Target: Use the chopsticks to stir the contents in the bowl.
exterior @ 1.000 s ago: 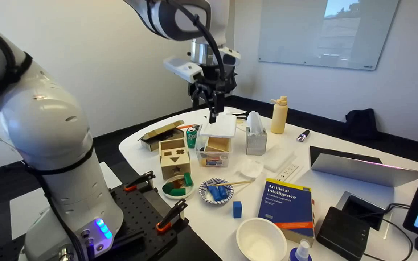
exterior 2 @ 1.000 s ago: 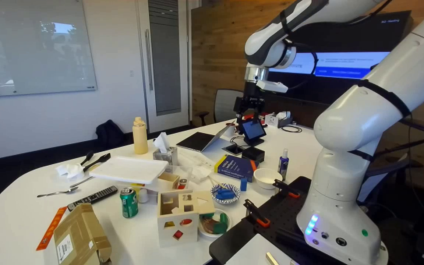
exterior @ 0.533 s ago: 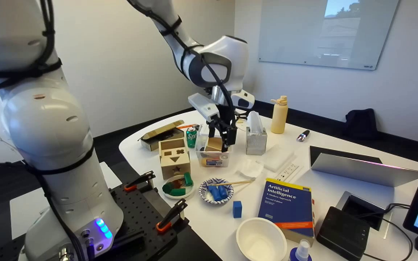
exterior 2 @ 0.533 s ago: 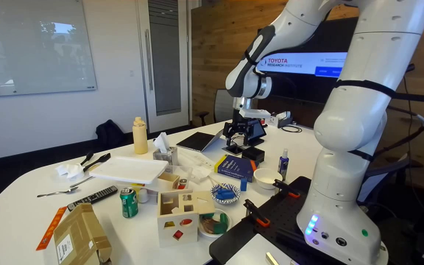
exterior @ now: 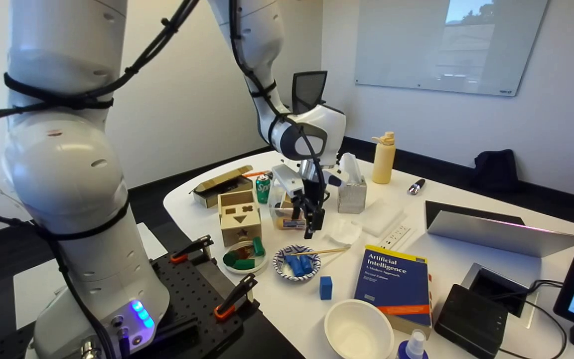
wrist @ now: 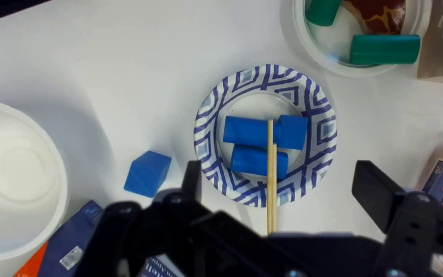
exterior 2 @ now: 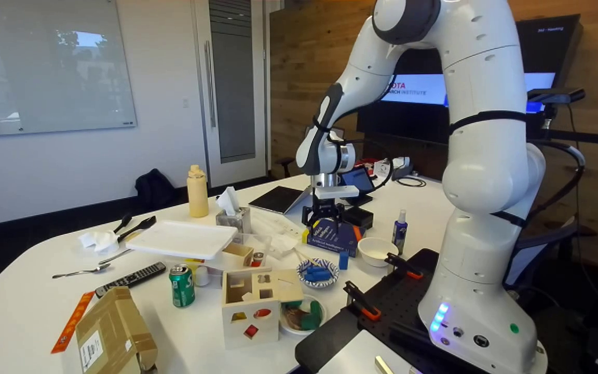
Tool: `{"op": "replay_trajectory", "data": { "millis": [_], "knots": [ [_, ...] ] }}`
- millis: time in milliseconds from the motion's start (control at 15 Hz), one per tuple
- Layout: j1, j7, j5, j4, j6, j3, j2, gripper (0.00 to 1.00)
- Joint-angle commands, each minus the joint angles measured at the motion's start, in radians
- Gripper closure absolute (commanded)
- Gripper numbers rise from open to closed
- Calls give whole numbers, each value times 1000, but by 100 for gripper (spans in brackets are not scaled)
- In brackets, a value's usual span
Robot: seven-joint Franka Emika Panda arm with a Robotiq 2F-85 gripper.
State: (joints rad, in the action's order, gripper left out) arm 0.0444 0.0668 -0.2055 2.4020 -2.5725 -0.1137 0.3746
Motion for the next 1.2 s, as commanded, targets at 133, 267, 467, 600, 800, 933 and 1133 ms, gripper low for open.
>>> {"op": "replay_trajectory", "data": {
  "millis": [133,267,467,600,800,933,1133],
  "knots": [
    [21,34,-3,-84,-15,30,141,0],
    [31,30,-9,-109,-20,38,179,0],
    [47,22,-14,-148,-32,51,236,0],
    [56,18,-18,-181,-26,60,272,0],
    [60,24,-14,-226,-12,70,321,0],
    [65,23,-15,-250,-16,76,351,0],
    [63,26,-13,-282,-18,76,387,0]
  ]
}}
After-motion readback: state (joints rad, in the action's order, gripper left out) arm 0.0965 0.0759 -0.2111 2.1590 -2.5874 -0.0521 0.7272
